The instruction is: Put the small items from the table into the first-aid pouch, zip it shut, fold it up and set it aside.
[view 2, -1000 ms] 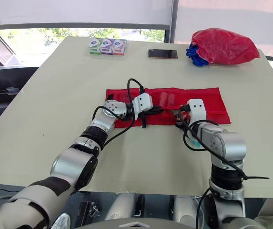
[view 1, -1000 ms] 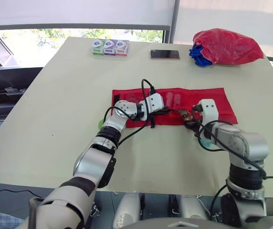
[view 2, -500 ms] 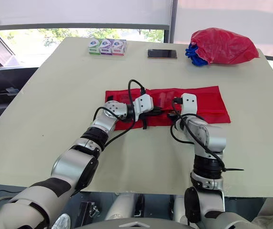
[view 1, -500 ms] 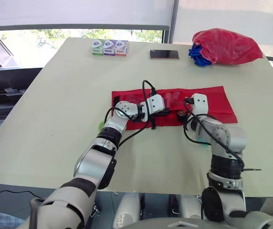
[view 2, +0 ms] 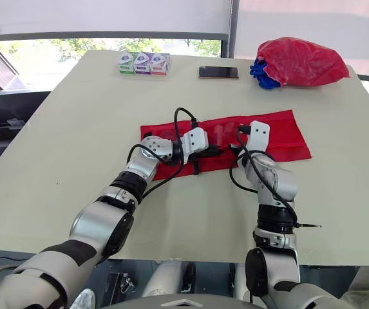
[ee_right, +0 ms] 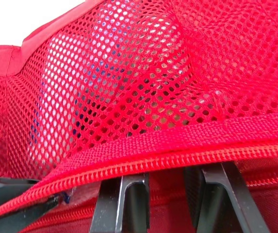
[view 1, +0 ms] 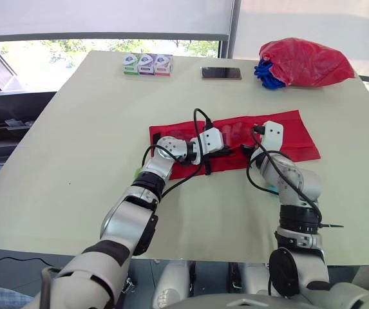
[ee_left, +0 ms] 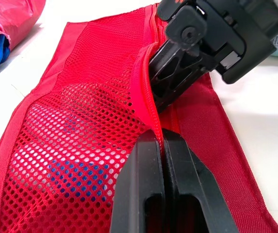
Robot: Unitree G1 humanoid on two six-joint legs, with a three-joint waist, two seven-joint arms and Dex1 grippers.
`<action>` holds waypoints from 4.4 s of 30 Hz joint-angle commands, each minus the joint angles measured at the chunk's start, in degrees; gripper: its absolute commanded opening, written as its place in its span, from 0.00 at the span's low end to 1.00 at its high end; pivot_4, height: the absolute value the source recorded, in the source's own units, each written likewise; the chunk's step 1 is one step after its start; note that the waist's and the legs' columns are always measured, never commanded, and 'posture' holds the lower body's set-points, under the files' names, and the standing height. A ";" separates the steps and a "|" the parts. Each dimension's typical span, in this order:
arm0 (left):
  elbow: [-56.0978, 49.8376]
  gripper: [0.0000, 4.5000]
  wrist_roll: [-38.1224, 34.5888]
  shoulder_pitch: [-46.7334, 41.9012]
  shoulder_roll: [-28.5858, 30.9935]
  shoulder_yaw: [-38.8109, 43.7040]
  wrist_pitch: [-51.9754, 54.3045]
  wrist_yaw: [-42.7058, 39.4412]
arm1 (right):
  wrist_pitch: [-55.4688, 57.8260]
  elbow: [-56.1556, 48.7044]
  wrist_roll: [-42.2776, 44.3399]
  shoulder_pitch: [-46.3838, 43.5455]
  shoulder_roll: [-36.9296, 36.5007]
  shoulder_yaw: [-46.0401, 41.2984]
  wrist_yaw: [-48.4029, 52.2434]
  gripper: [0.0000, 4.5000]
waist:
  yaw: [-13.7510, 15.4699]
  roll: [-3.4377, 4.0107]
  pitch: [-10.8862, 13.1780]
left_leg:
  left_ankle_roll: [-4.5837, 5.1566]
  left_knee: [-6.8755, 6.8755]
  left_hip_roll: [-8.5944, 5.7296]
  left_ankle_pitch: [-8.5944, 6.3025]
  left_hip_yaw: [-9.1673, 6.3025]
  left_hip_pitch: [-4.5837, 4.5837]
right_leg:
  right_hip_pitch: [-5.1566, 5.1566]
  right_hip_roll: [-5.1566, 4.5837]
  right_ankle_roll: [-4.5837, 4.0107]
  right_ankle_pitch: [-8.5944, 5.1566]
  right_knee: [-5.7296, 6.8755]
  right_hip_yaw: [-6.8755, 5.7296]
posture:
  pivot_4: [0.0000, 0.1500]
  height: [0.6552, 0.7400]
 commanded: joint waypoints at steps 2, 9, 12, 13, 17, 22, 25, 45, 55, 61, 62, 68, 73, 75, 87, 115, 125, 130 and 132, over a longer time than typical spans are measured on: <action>-2.08 0.00 -0.42 0.36 -0.31 -0.72 -0.82 -1.29 | -4.21 -0.90 0.59 -1.13 1.14 0.86 -0.61 0.08 | -0.33 0.01 0.00 | 0.00 0.00 0.00 0.00 0.00 0.00 | 0.00 0.00 0.00 0.00 0.00 0.00 | 1.00 1.00; 0.97 0.00 0.31 -1.67 1.15 0.12 -0.94 0.49 | 0.43 -7.21 1.05 4.40 -3.27 5.72 2.95 0.61 | -0.63 0.01 0.01 | 0.00 -0.18 0.01 0.00 -0.01 0.01 | -0.01 0.00 0.00 0.00 -0.12 0.00 | 1.00 1.00; 2.44 0.00 0.25 -3.06 1.72 0.68 -0.77 0.94 | 2.35 -11.07 1.18 6.92 -6.33 8.86 5.37 0.61 | -0.60 0.01 0.01 | 0.00 -0.25 0.00 0.00 -0.01 0.02 | -0.01 -0.01 0.00 0.00 -0.16 -0.01 | 1.00 1.00; 3.03 0.00 0.13 -3.72 1.88 0.94 -0.62 0.94 | 3.27 -12.93 1.53 7.92 -7.50 9.69 6.27 0.61 | -0.66 0.01 0.01 | 0.00 -0.26 0.00 0.00 -0.01 0.02 | -0.01 -0.02 0.00 0.00 -0.17 -0.01 | 1.00 1.00; 5.07 0.00 -0.19 -5.18 2.20 1.38 -1.04 0.54 | 5.78 -18.99 2.24 10.76 -12.98 13.62 10.13 0.61 | -0.65 0.01 0.01 | 0.00 -0.39 0.00 0.00 0.01 0.05 | -0.05 -0.02 0.01 -0.01 -0.20 0.00 | 1.00 1.00; 6.15 0.00 -1.60 -5.58 2.01 2.12 -0.74 -2.28 | 4.64 -22.42 0.60 12.25 -18.62 18.00 12.42 0.53 | -0.70 0.01 0.01 | 0.00 -0.47 0.00 0.00 0.03 0.07 | -0.10 -0.01 0.01 -0.01 -0.20 0.01 | 1.00 1.00; 6.39 0.00 -2.86 -5.74 1.91 2.84 0.06 -4.48 | 2.76 -22.09 -0.87 12.60 -20.27 20.04 12.75 0.28 | -0.69 0.01 0.01 | -0.01 -0.50 0.00 0.01 0.03 0.07 | -0.12 0.00 0.01 -0.02 -0.20 0.01 | 1.00 1.00; 8.57 0.00 -1.91 -5.36 12.39 3.38 -1.54 -14.84 | -27.06 -43.82 14.69 43.33 -38.27 -1.63 42.07 0.02 | -0.52 -0.06 0.02 | 0.00 -0.54 0.00 0.00 0.06 0.09 | -0.08 -0.02 0.09 -0.06 -0.29 0.02 | 1.00 1.00; 9.21 0.00 -1.54 -4.79 16.74 3.33 -1.47 -15.00 | -32.63 -41.08 30.45 58.78 -43.17 -28.92 55.88 0.75 | -0.20 -0.10 0.04 | -0.01 -0.52 0.10 0.01 0.12 0.27 | 0.05 0.03 0.19 -0.12 -0.26 0.07 | 1.00 1.00; 8.47 0.07 -3.16 -4.60 17.13 4.15 1.48 -17.61 | -33.12 -42.91 36.00 64.71 -43.68 -35.77 57.46 1.00 | 0.24 -0.12 0.03 | -0.02 -0.52 0.10 0.01 0.16 0.27 | 0.04 0.00 0.18 -0.12 -0.26 0.12 | 1.00 1.00; 8.17 0.13 -3.27 -4.60 17.16 4.14 1.78 -18.43 | -33.20 -43.19 36.27 65.07 -43.77 -35.82 57.14 1.00 | 0.27 -0.14 0.04 | -0.02 -0.53 0.12 0.00 0.15 0.27 | 0.04 0.03 0.17 -0.13 -0.26 0.11 | 1.00 1.00; 1.98 0.69 -6.89 -5.29 15.66 5.21 -1.56 -22.90 | -33.22 -45.14 38.90 67.05 -43.99 -35.88 55.77 1.00 | 1.15 -0.16 0.05 | -0.02 -0.51 0.13 0.01 0.17 0.25 | 0.03 0.00 0.16 -0.12 -0.27 0.12 | 1.00 1.00; -6.47 0.97 -8.35 -4.41 11.32 3.68 3.74 -23.40 | -33.16 -47.05 41.09 67.63 -43.98 -35.05 53.86 1.00 | 1.77 -0.16 0.05 | -0.01 -0.47 0.08 0.00 0.15 0.18 | 0.03 -0.05 0.03 -0.04 -0.29 0.11 | 1.00 1.00; -6.92 0.97 -6.36 -4.09 8.07 2.21 4.70 -19.62 | -33.14 -47.72 41.84 67.16 -44.20 -34.72 52.56 1.00 | 2.13 -0.17 0.04 | -0.01 -0.45 0.06 0.00 0.15 0.16 | 0.03 -0.06 0.04 -0.04 -0.31 0.11 | 1.00 1.00; 8.14 0.97 4.78 -11.35 -6.39 -3.51 3.58 5.42 | -34.32 -52.21 42.07 68.32 -42.30 -33.57 45.26 1.00 | 2.47 -0.20 0.05 | 0.00 -0.42 0.01 0.00 0.09 0.14 | 0.04 -0.01 0.22 -0.15 -0.29 0.07 | 1.00 1.00; 16.51 0.01 7.14 -15.99 -12.09 -1.91 5.53 11.61 | -38.48 -51.64 32.16 79.09 -40.98 -34.90 42.75 1.00 | 2.40 -0.20 0.06 | 0.02 -0.42 0.03 -0.01 0.10 0.11 | 0.02 -0.04 0.22 -0.16 -0.33 0.05 | 1.00 1.00; 16.14 0.01 7.42 -15.57 -11.71 -0.98 5.66 11.25 | -37.57 -47.51 27.60 79.03 -44.26 -37.63 45.51 1.00 | 2.34 -0.20 0.06 | 0.02 -0.42 0.03 -0.01 0.10 0.12 | 0.02 -0.04 0.24 -0.17 -0.32 0.05 | 1.00 1.00; 15.96 0.01 7.33 -15.40 -11.59 -0.64 5.78 11.12 | -33.44 -47.97 27.56 76.31 -46.07 -32.96 43.04 1.00 | 2.31 -0.20 0.05 | 0.02 -0.42 0.03 -0.01 0.10 0.13 | 0.02 -0.03 0.23 -0.17 -0.32 0.05 | 1.00 1.00; 15.84 0.01 7.11 -15.40 -11.55 -0.42 5.87 10.89 | -30.25 -48.47 26.17 74.55 -45.92 -29.19 39.18 1.00 | 2.34 -0.20 0.05 | 0.02 -0.42 0.04 -0.01 0.10 0.13 | 0.02 -0.03 0.22 -0.16 -0.32 0.04 | 1.00 1.00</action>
